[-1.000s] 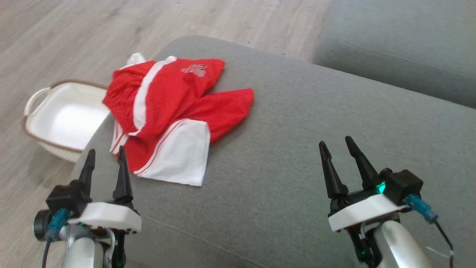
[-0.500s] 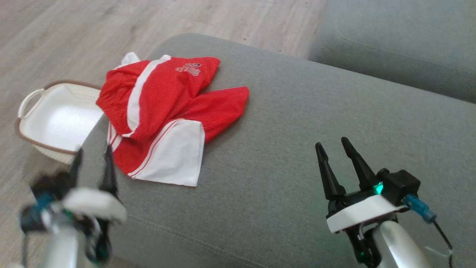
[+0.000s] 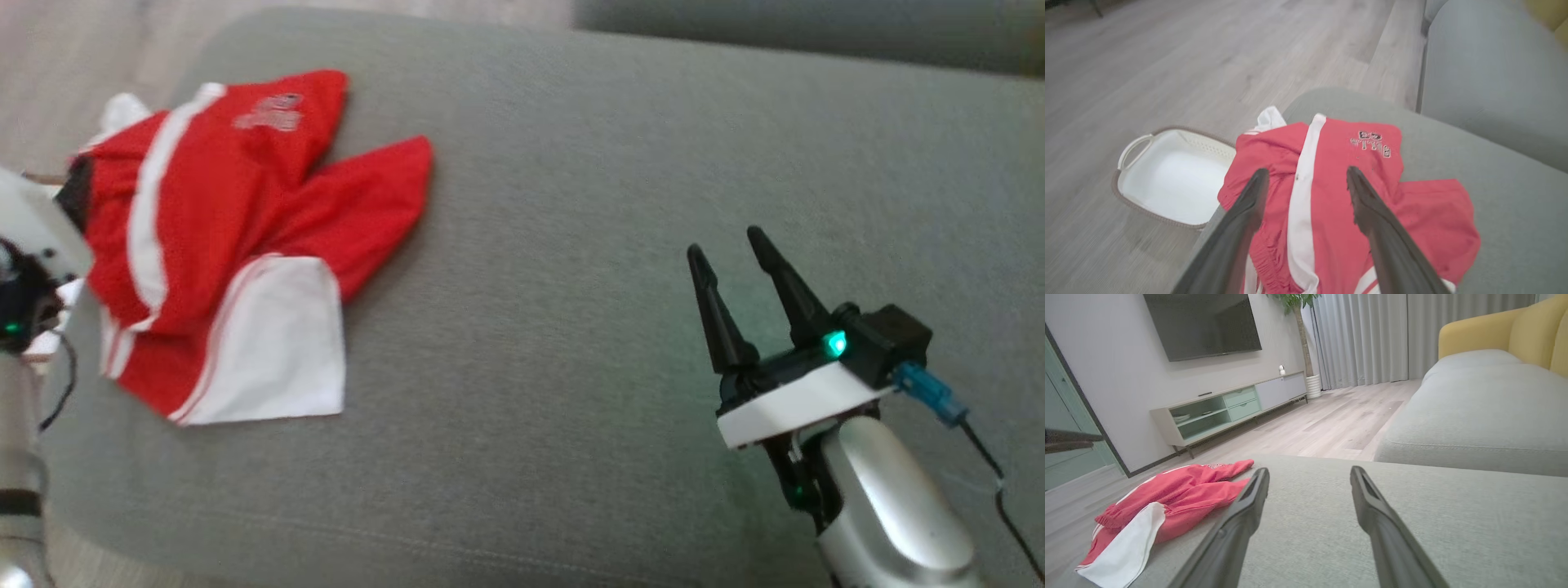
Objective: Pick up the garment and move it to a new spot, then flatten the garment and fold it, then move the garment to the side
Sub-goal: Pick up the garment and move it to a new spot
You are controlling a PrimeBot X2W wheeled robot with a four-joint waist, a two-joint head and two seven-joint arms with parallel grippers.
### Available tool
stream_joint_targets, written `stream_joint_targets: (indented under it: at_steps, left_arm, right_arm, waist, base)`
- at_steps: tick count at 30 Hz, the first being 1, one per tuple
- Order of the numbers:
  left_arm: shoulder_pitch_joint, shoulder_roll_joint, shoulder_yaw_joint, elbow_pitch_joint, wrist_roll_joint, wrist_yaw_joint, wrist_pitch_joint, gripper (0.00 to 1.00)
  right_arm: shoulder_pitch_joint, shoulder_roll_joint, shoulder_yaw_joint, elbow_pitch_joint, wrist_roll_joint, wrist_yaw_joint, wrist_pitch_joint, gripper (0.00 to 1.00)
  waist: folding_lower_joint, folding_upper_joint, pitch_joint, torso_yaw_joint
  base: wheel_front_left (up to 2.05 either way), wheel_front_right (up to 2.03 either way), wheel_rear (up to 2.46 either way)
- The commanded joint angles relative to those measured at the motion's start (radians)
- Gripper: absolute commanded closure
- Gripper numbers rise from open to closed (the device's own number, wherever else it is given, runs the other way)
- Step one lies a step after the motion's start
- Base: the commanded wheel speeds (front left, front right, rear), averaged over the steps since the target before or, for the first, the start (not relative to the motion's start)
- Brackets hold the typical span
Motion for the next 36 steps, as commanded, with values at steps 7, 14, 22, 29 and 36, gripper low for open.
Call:
stream_joint_targets:
  at_steps: [7,14,22,29,36]
  left_arm:
    - [-0.111,0.139,0.053,0.224,-0.047,-0.009,0.056,0.0]
    - [-0.134,0.163,0.026,0.41,-0.055,-0.012,0.115,0.3]
    - [-0.169,0.169,-0.033,0.42,-0.055,-0.015,0.031,1.0]
    - [-0.189,0.182,-0.163,0.313,-0.091,-0.015,-0.018,1.0]
    - [-0.203,0.22,-0.307,0.141,-0.164,-0.016,-0.024,1.0]
  right_arm:
    - [-0.085,-0.011,0.031,-0.04,0.016,-0.001,-0.011,0.0]
    - [-0.1,-0.015,0.036,-0.036,0.024,-0.001,-0.011,0.0]
    - [-0.087,-0.01,0.036,-0.024,0.028,-0.001,-0.011,0.0]
    - [-0.046,0.0,0.038,-0.01,0.046,-0.001,-0.011,0.0]
    - [0.002,0.01,0.037,-0.003,0.061,-0.001,-0.011,0.0]
  waist:
    - [-0.0001,0.0,0.145,-0.169]
    - [-0.0001,0.0,0.169,-0.203]
    - [-0.0001,0.0,0.118,-0.184]
    - [-0.0001,0.0,0.007,-0.168]
    - [-0.0001,0.0,-0.084,-0.17]
  base:
    - [0.0,0.0,0.0]
    - [0.0,0.0,0.0]
    - [0.0,0.0,0.0]
    - [0.0,0.0,0.0]
    - [0.0,0.0,0.0]
